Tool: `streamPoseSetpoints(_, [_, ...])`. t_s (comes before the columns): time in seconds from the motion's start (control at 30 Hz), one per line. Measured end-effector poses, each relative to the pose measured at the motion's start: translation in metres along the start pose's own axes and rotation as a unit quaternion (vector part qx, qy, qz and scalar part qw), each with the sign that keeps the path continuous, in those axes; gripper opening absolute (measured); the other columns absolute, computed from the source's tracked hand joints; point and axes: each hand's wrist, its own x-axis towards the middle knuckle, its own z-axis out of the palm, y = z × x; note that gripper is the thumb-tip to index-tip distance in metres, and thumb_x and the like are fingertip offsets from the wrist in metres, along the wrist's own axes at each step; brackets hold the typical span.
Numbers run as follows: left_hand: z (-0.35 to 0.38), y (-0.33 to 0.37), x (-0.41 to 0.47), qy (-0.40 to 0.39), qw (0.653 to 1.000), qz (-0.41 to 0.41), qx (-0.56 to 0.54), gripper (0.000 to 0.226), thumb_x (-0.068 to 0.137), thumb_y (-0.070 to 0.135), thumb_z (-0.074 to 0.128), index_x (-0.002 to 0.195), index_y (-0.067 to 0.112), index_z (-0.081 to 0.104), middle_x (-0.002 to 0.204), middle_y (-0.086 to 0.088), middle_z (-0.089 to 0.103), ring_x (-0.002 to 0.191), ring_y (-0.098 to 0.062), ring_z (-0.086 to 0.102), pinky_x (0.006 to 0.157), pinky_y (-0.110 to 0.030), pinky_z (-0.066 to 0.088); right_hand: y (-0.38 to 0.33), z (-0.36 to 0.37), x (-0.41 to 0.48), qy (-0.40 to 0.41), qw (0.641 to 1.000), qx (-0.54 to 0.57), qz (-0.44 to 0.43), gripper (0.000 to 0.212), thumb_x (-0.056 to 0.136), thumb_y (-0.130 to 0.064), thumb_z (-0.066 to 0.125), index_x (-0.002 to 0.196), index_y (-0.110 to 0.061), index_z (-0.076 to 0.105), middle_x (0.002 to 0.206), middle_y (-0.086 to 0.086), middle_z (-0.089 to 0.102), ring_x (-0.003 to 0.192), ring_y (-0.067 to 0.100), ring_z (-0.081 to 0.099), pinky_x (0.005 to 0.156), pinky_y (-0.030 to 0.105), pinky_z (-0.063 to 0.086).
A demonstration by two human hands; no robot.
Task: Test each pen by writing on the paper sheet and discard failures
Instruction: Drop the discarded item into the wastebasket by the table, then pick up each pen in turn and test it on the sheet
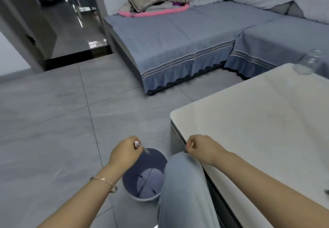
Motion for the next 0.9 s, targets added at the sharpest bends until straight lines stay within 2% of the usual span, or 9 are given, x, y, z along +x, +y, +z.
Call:
streamPoseSetpoints(0.1, [0.008, -0.002, 0.005, -0.020, 0.999, 0.000, 0.027, 0.015, 0.090, 0.025, 0.053, 0.103, 0.020, 0.058, 0.089, 0.003, 0.062, 0.082, -0.019, 0.057, 0.066, -0.027, 0.042, 0.008, -0.002, -0.004, 0.005, 1.000, -0.012, 0.004, 0.020, 0.089, -0.023, 0.045, 0.097, -0.017, 0.062, 0.108, 0.004, 0.065, 0.100, 0.023, 0.059, 0.083, 0.029, 0.046])
streamPoseSetpoints(0.17, [0.010, 0.010, 0.005, -0.029, 0.999, 0.025, 0.013, 0.022, 0.091, 0.026, 0.053, 0.112, 0.019, 0.056, 0.088, 0.006, 0.058, 0.082, -0.016, 0.056, 0.068, -0.026, 0.041, 0.016, -0.007, -0.011, 0.011, 1.000, -0.011, 0.011, 0.018, 0.089, -0.024, 0.046, 0.095, -0.019, 0.062, 0.105, 0.002, 0.065, 0.099, 0.021, 0.059, 0.082, 0.027, 0.045])
streamPoseSetpoints(0.3, [0.010, 0.062, -0.006, -0.038, 0.991, 0.124, -0.026, 0.021, 0.091, 0.022, 0.052, 0.110, 0.018, 0.059, 0.088, 0.006, 0.058, 0.082, -0.016, 0.056, 0.073, -0.027, 0.045, 0.043, -0.017, -0.033, 0.019, 0.999, 0.003, 0.042, 0.011, 0.089, -0.026, 0.045, 0.088, -0.024, 0.055, 0.094, -0.003, 0.059, 0.089, 0.017, 0.056, 0.079, 0.026, 0.045])
streamPoseSetpoints(0.4, [0.018, 0.116, -0.025, -0.061, 0.974, 0.211, -0.055, 0.018, 0.090, 0.021, 0.054, 0.105, 0.018, 0.062, 0.083, 0.008, 0.059, 0.080, -0.015, 0.057, 0.076, -0.028, 0.045, 0.070, -0.024, -0.060, 0.027, 0.997, 0.023, 0.075, 0.011, 0.090, -0.027, 0.045, 0.089, -0.025, 0.055, 0.094, -0.006, 0.058, 0.089, 0.016, 0.057, 0.080, 0.027, 0.046])
streamPoseSetpoints(0.5, [0.044, 0.173, -0.054, -0.135, 0.943, 0.303, -0.025, 0.019, 0.091, 0.024, 0.052, 0.106, 0.020, 0.061, 0.088, 0.010, 0.060, 0.085, -0.013, 0.057, 0.082, -0.027, 0.046, 0.107, -0.028, -0.102, 0.049, 0.990, 0.047, 0.122, 0.012, 0.089, -0.029, 0.045, 0.088, -0.025, 0.056, 0.091, -0.008, 0.059, 0.087, 0.015, 0.058, 0.079, 0.028, 0.048])
streamPoseSetpoints(0.63, [0.089, 0.235, -0.094, -0.231, 0.882, 0.406, 0.055, 0.021, 0.093, 0.028, 0.047, 0.110, 0.023, 0.058, 0.087, 0.014, 0.052, 0.083, -0.009, 0.050, 0.077, -0.024, 0.042, 0.160, -0.026, -0.166, 0.093, 0.976, 0.053, 0.191, 0.012, 0.087, -0.029, 0.047, 0.089, -0.026, 0.059, 0.088, -0.007, 0.059, 0.088, 0.015, 0.057, 0.078, 0.027, 0.046])
streamPoseSetpoints(0.7, [0.112, 0.260, -0.114, -0.276, 0.854, 0.431, 0.086, 0.021, 0.093, 0.028, 0.045, 0.110, 0.022, 0.058, 0.088, 0.013, 0.052, 0.084, -0.010, 0.050, 0.077, -0.024, 0.042, 0.183, -0.024, -0.200, 0.111, 0.966, 0.051, 0.226, 0.016, 0.087, -0.029, 0.047, 0.094, -0.025, 0.062, 0.093, -0.005, 0.063, 0.092, 0.016, 0.058, 0.075, 0.026, 0.043])
streamPoseSetpoints(0.8, [0.148, 0.295, -0.149, -0.320, 0.812, 0.475, 0.115, 0.021, 0.093, 0.028, 0.045, 0.107, 0.021, 0.059, 0.091, 0.011, 0.053, 0.086, -0.011, 0.050, 0.081, -0.025, 0.043, 0.218, -0.022, -0.260, 0.143, 0.948, 0.053, 0.280, 0.018, 0.089, -0.028, 0.048, 0.096, -0.022, 0.063, 0.095, -0.003, 0.064, 0.086, 0.015, 0.055, 0.069, 0.025, 0.038])
streamPoseSetpoints(0.9, [0.176, 0.322, -0.181, -0.339, 0.780, 0.508, 0.136, 0.020, 0.092, 0.029, 0.044, 0.104, 0.023, 0.060, 0.093, 0.010, 0.055, 0.090, -0.012, 0.053, 0.080, -0.025, 0.043, 0.250, -0.021, -0.317, 0.165, 0.924, 0.073, 0.336, 0.018, 0.089, -0.029, 0.049, 0.097, -0.022, 0.063, 0.092, -0.005, 0.060, 0.088, 0.015, 0.056, 0.074, 0.027, 0.043])
